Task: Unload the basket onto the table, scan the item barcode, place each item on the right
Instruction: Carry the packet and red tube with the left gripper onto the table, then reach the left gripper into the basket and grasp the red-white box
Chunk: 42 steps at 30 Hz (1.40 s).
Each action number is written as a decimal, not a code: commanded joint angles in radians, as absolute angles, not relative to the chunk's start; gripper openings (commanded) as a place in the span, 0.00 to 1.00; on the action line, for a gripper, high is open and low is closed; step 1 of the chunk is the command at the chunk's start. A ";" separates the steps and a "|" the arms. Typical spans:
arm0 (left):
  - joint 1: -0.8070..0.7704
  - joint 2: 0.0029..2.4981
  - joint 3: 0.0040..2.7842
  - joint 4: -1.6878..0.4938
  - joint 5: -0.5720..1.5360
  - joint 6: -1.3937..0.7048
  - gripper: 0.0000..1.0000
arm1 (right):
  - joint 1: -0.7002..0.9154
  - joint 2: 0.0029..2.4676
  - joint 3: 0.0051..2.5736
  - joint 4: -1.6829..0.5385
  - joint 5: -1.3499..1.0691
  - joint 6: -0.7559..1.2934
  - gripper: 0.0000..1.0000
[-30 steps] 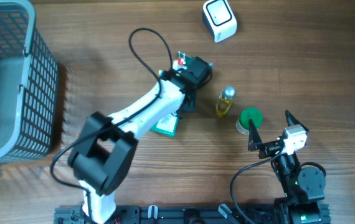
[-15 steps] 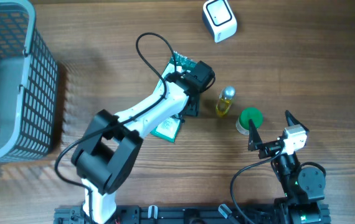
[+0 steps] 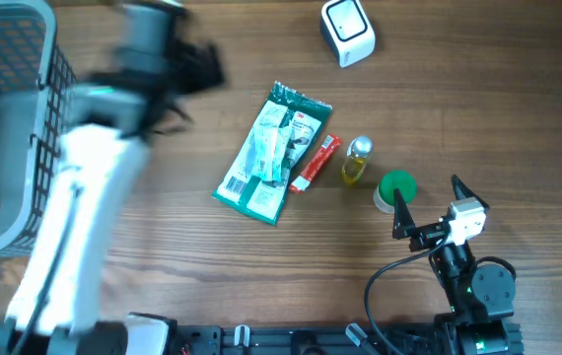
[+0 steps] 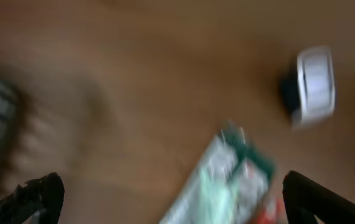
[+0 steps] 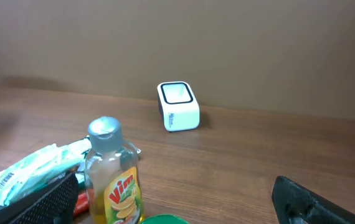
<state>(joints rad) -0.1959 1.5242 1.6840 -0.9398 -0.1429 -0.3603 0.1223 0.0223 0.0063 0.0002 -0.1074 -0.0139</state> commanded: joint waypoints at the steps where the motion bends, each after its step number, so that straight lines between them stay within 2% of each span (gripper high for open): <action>1: 0.093 1.387 1.764 -0.900 -0.164 -0.414 1.00 | 0.120 0.023 0.005 0.006 -0.104 -0.026 1.00; 7: 0.514 1.389 1.761 -0.958 -0.200 -0.480 1.00 | 0.120 0.023 0.005 0.006 -0.104 -0.026 1.00; 10: 0.633 1.443 1.729 -0.962 -0.200 -0.480 0.98 | 0.120 0.023 0.005 0.006 -0.104 -0.026 1.00; 13: 0.709 1.534 1.697 -0.963 -0.200 -0.479 0.90 | 0.120 0.023 0.005 0.006 -0.104 -0.026 1.00; 19: 0.758 1.717 1.668 -0.963 -0.240 -0.433 0.81 | 0.120 0.023 0.005 0.006 -0.104 -0.026 1.00; 24: 0.758 1.834 1.649 -0.962 -0.344 -0.426 0.87 | 0.120 0.023 0.005 0.006 -0.105 -0.026 1.00; 31: 0.758 1.957 1.649 -0.958 -0.380 -0.427 0.88 | 0.120 0.023 0.005 0.006 -0.104 -0.026 1.00; 42: 0.801 2.049 1.646 -0.936 -0.402 -0.425 0.95 | 0.120 0.023 0.005 0.006 -0.104 -0.026 1.00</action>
